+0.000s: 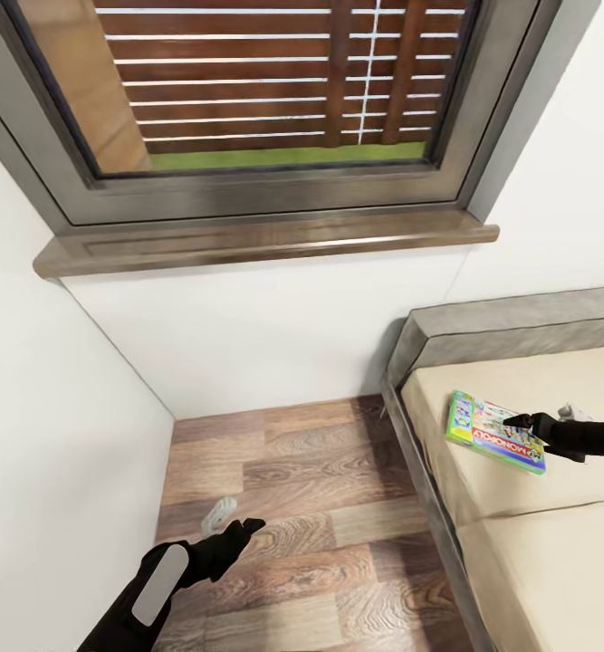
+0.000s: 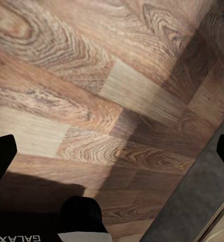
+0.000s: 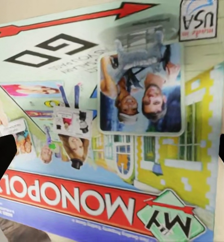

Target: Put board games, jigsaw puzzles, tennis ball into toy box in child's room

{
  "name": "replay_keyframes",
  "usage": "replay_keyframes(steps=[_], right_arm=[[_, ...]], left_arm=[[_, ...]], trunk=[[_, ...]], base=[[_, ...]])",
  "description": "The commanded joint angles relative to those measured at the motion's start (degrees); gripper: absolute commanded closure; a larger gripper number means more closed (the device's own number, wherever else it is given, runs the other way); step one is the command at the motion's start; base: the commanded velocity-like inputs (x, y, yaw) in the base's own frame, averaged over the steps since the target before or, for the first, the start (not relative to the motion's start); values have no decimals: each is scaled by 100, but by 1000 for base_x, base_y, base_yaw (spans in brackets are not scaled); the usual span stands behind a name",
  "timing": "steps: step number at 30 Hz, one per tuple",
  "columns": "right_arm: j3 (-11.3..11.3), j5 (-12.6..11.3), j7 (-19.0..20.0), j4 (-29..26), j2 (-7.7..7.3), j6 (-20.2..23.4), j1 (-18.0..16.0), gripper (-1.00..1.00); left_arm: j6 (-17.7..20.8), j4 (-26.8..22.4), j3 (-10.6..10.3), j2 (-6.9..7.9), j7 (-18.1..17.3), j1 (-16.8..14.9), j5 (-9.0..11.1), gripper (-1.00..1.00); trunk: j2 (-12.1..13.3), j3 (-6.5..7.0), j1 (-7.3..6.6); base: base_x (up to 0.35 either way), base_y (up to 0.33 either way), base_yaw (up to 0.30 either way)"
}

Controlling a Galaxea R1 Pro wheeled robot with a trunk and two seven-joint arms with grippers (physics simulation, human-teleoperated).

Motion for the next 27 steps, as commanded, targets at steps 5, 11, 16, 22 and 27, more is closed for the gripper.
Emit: replay_keyframes(steps=[5,11,16,22,27], right_arm=[[21,49,59,0,-8,2,-2,-100],[21,47,60,0,-6,2,-2,-100],[21,50,59,0,-6,2,-1,-100],[19,53,56,0,-6,2,-1,-100],[16,54,54,0,-10,2,-1,-100]], left_arm=[[19,-3,-1,-1,9,-2,20,-100],[19,-3,0,-1,9,-3,22,-100],[19,-3,1,-1,9,-3,22,-100],[19,-2,1,-1,9,-2,22,-100],[19,-3,1,-1,9,-3,22,-100]], trunk=[[-2,-4,-1],[-2,-4,-1],[-2,-4,-1],[-2,-4,-1],[-2,-4,-1]], base=[[0,0,181],[0,0,116],[0,0,48],[0,0,21],[0,0,8]])
